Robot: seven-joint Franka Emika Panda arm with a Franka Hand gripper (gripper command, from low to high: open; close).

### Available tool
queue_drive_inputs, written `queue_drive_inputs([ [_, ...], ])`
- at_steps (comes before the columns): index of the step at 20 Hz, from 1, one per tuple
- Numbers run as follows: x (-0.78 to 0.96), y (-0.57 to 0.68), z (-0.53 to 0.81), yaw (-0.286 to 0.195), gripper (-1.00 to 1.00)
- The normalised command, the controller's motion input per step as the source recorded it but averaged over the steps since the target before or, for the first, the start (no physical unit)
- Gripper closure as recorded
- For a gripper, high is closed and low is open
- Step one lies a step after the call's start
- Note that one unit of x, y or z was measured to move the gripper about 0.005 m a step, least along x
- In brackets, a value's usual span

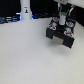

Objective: Open the kcup holder, insert the kcup into the holder, and close the kcup holder

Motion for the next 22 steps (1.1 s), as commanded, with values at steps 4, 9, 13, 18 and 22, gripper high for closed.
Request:
queue_drive_inputs([
  [4, 0.13, 0.01, -0.16, -0.006, 1.00],
  [9, 0.10, 0.03, -0.15, -0.008, 1.00],
  [13, 0.10, 0.00, 0.15, -0.014, 1.00],
  [18, 0.13, 0.00, -0.01, -0.018, 1.00],
  [22, 0.03, 0.01, -0.27, 0.008, 1.00],
])
